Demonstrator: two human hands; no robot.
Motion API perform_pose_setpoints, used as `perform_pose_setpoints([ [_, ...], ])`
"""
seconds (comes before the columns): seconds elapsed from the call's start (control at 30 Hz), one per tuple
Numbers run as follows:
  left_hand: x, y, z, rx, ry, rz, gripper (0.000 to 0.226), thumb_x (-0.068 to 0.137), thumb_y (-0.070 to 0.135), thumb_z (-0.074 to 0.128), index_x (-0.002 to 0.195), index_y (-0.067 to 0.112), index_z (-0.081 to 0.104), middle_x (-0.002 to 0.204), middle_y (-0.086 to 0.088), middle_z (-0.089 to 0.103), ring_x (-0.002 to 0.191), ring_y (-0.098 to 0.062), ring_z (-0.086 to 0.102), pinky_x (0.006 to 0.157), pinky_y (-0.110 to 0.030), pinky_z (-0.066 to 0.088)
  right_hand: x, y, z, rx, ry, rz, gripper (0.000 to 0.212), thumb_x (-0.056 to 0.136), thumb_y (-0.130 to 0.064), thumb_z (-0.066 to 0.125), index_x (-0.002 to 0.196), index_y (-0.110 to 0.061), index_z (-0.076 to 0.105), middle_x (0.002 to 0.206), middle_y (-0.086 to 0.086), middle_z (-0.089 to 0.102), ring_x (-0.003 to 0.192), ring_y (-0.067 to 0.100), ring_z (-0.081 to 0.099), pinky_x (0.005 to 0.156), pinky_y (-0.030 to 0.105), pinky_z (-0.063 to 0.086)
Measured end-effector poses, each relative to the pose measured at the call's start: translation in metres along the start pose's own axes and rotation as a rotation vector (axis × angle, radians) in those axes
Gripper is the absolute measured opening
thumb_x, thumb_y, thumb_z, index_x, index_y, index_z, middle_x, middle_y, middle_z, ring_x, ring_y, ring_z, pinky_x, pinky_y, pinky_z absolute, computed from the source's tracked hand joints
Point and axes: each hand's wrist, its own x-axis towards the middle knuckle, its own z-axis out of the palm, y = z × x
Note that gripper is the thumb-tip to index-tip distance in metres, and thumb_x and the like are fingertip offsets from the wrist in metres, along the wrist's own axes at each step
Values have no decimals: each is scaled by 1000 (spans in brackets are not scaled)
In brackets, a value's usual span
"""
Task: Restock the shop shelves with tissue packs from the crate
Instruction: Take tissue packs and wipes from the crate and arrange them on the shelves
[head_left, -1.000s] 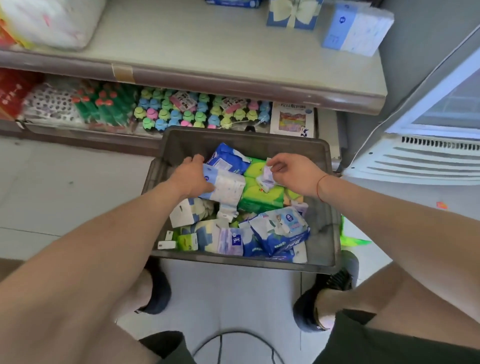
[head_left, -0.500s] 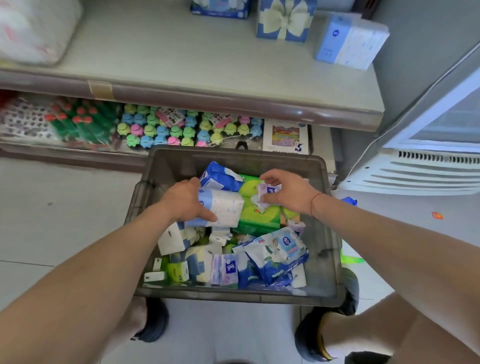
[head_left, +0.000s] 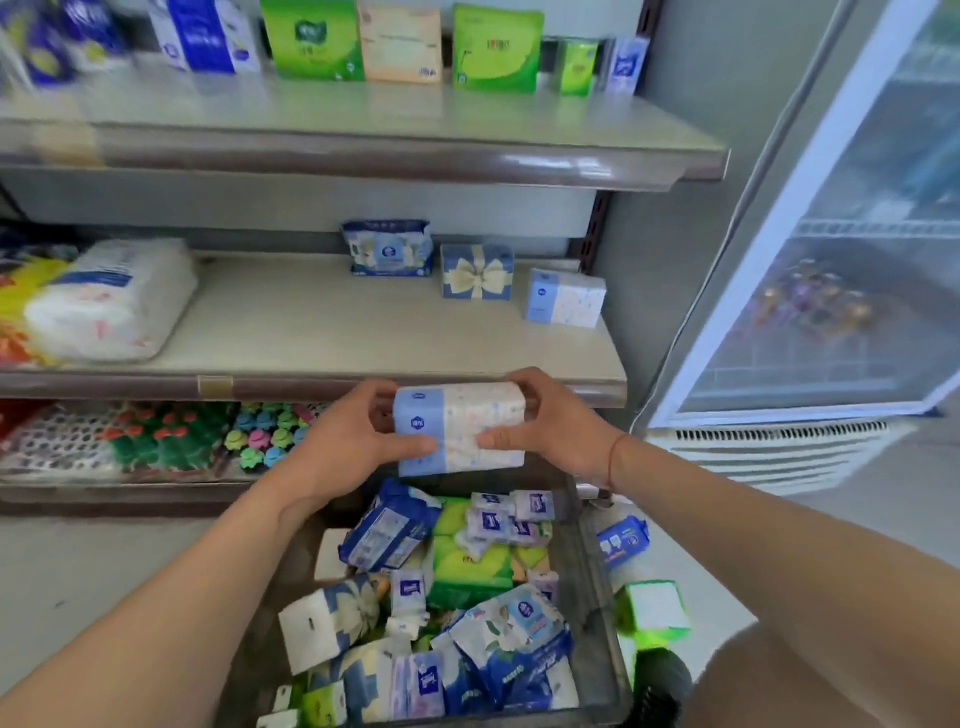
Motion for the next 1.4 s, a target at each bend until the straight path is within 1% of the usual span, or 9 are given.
perform_pose_setpoints([
  [0.1, 3, 7, 6, -26, 55, 57, 66, 72, 22, 93, 126, 31, 57, 120, 13, 70, 102, 1, 69, 89, -27, 60, -1, -9, -9, 67, 57, -42, 70, 68, -17, 94, 127, -22, 56, 109, 0, 65, 100, 18, 67, 82, 40, 63],
  [0.27, 11, -5, 6, 2, 128, 35, 81, 71, 33, 93, 142, 32, 52, 125, 15, 68, 110, -5, 67, 94, -36, 59, 9, 0, -2, 107, 93, -38, 75, 70, -21, 93, 135, -27, 56, 118, 5, 62, 105, 21, 65, 83, 40, 63],
  [0.37, 15, -14, 13, -53, 155, 6, 85, 75, 34, 90, 148, 28, 45, 125, 16, 65, 110, -2, 65, 94, -32, 57, 19, 17, -1, 145, 151, -12, 74, 69, -20, 93, 132, -22, 55, 121, 6, 63, 107, 22, 67, 84, 42, 63],
  [0.57, 36, -20, 41, -124, 131, -12, 37, 89, 42, 74, 123, 31, 66, 118, 15, 70, 107, 2, 66, 103, -36, 53, 76, 34, -80, 180, 467, 0, 61, 70, -19, 94, 121, -22, 59, 112, 0, 69, 102, 22, 71, 90, 46, 60],
  [0.67, 44, -32, 64, -150, 52, -43, 34, 84, 49, 73, 114, 33, 70, 111, 17, 73, 104, 2, 68, 103, -40, 54, 108, 47, -117, 124, 568, 19, 63, 72, -16, 93, 121, -20, 55, 106, -6, 67, 102, 21, 68, 96, 44, 58],
  [0.8, 65, -45, 85, -129, -5, -64, 46, 75, 62, 68, 113, 37, 70, 109, 23, 72, 103, 1, 67, 101, -40, 55, 152, 73, -142, 54, 579, 64, 67, 72, -14, 92, 127, -11, 54, 110, 2, 66, 101, 24, 66, 96, 48, 57],
  [0.97, 93, -59, 87, -166, 24, -78, 24, 89, 41, 71, 112, 35, 71, 108, 19, 73, 103, -3, 69, 101, -40, 55, 190, 100, -156, 34, 571, 86, 60, 76, -15, 89, 122, -21, 52, 122, 9, 66, 108, 29, 66, 95, 47, 57],
  [1.23, 107, -74, 79, -263, 50, -118, 23, 90, 33, 70, 112, 27, 73, 109, 7, 76, 104, -11, 72, 96, -39, 57, 223, 119, -161, 75, 547, 83, 65, 85, -11, 80, 139, -15, 44, 127, 4, 62, 117, 26, 62, 103, 48, 53],
  [1.4, 111, -75, 79, -266, 35, -111, 22, 93, 32, 68, 114, 27, 72, 111, 5, 76, 105, -12, 72, 95, -39, 57, 223, 117, -166, 12, 527, 74, 61, 90, -7, 73, 143, -15, 45, 128, 5, 62, 118, 24, 61, 101, 41, 53],
])
